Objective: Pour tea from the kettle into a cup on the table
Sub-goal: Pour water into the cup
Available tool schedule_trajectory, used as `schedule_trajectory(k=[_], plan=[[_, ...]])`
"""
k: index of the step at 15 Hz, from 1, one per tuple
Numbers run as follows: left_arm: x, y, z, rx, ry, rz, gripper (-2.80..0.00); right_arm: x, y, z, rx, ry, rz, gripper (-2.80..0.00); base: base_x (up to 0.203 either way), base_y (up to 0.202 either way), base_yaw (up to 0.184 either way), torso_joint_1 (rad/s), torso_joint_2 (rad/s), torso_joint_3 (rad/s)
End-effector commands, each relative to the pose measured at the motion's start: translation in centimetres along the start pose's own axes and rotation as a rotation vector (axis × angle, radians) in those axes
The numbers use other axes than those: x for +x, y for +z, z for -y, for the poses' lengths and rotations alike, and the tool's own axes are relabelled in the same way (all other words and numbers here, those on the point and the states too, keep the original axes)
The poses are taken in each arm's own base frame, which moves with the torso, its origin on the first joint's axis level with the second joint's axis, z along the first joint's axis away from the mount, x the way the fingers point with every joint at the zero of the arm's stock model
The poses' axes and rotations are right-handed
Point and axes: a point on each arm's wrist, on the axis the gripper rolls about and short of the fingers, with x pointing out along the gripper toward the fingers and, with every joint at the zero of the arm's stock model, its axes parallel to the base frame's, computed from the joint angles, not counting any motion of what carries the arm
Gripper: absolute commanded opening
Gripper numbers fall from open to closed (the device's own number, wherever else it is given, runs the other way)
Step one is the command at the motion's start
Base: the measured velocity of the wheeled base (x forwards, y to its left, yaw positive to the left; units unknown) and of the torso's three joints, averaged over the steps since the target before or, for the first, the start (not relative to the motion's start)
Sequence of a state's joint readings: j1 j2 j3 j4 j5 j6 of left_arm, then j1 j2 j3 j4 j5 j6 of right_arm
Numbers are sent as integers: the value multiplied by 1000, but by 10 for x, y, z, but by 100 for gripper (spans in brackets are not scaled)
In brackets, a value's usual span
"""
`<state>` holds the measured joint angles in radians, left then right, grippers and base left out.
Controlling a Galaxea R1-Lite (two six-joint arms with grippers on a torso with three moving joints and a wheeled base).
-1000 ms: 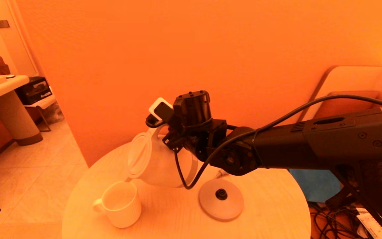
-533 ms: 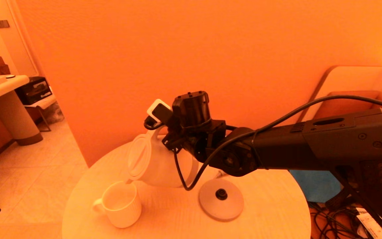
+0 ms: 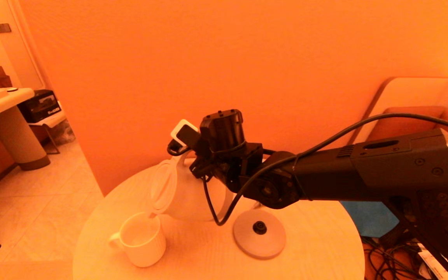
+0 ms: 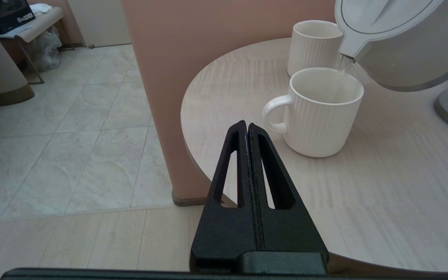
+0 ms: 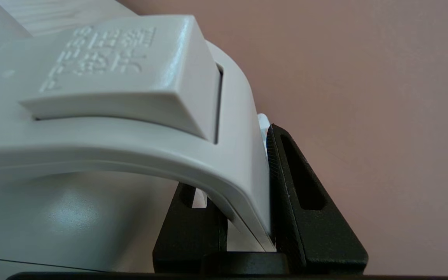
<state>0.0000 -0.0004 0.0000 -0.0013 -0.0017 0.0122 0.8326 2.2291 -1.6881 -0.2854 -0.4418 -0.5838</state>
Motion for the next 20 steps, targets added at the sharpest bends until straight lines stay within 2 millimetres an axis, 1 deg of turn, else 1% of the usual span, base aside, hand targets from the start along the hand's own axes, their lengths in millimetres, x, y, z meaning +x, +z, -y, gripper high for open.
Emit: schedule_trajectory(k=[1, 6, 13, 16, 20], plan=[[0, 0, 0, 0, 0, 0, -280, 1, -1, 0, -3, -5, -3, -280, 0, 0, 0, 0, 0, 0], [0, 0, 0, 0, 0, 0, -280, 1, -1, 0, 9, -7, 0, -280, 0, 0, 0, 0, 0, 0], [0, 0, 0, 0, 0, 0, -280, -3, 1, 4, 83, -3, 6, -280, 0, 0, 0, 0, 0, 0], [0, 0, 0, 0, 0, 0, -280, -6, -4, 4, 199, 3, -7, -280, 0, 0, 0, 0, 0, 0], [0, 0, 0, 0, 0, 0, -280, -7, -10, 6, 421, -4, -27, -280, 0, 0, 0, 0, 0, 0]])
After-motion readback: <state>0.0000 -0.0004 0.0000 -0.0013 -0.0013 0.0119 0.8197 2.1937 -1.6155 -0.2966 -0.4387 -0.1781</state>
